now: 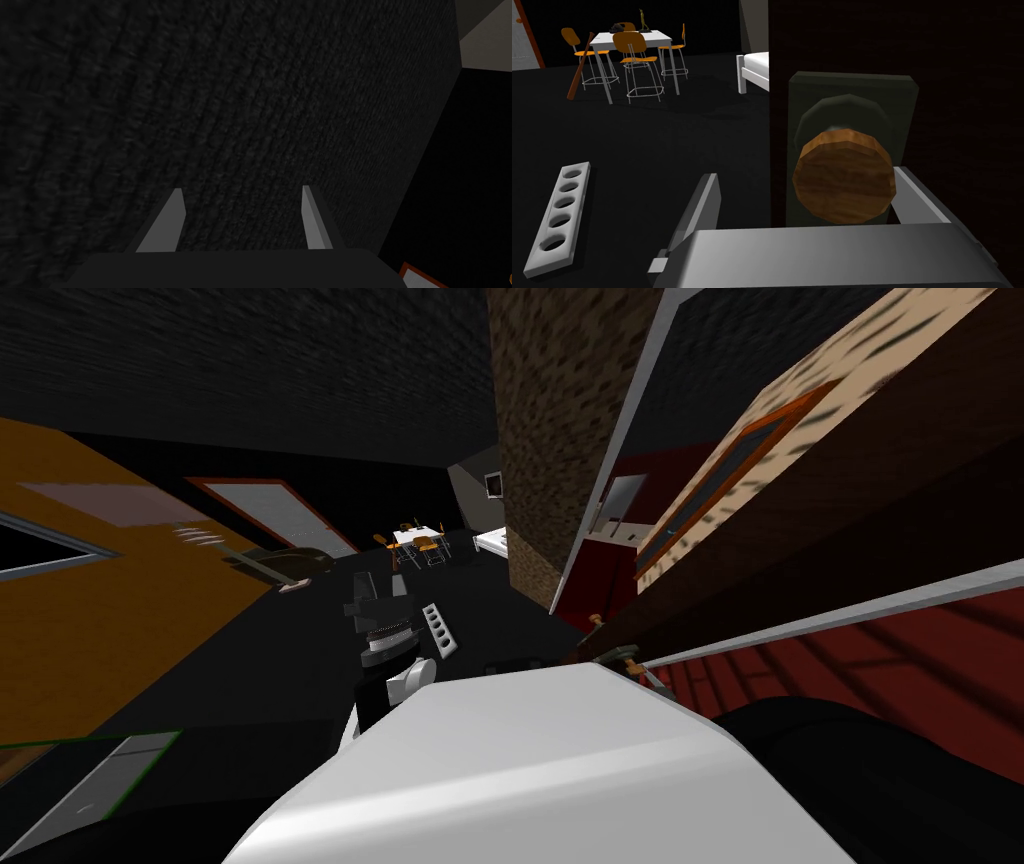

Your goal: Pull the door open

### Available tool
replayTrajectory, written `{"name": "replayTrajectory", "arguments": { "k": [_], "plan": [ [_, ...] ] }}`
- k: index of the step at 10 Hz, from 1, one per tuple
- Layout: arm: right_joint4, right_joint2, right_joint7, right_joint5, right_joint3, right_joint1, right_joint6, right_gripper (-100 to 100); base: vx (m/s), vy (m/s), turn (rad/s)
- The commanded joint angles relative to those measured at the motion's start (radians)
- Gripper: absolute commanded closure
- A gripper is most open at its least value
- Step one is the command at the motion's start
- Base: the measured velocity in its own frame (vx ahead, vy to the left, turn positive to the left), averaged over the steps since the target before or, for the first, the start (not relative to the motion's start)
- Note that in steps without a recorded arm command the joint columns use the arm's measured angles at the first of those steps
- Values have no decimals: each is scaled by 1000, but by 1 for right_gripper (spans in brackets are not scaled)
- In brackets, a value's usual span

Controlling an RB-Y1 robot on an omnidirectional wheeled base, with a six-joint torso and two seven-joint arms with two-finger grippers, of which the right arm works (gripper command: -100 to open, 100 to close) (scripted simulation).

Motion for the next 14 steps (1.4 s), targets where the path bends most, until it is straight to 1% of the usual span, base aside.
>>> {"name": "replayTrajectory", "arguments": {
  "k": [1, 3, 4, 6, 7, 9, 11, 14],
  "plan": [
    [32, 8, -30, -10, -2, -14, 13, 100, 6, 19, 109],
    [62, 15, -58, -20, -3, -25, 11, 100, 16, 71, 97],
    [79, 18, -73, -25, -4, -30, 6, 100, 1, 52, 86],
    [123, 24, -110, -38, -5, -39, -20, 100, -68, 48, 88],
    [136, 25, -120, -42, -5, -40, -31, 100, -76, 12, 40],
    [180, 25, -150, -53, -6, -38, -77, 100, -145, -24, 33],
    [208, 20, -165, -59, -6, -28, -109, 100, -198, -73, -26],
    [229, 13, -173, -62, -5, -12, -130, 100, -175, -102, -55]
  ]
}}
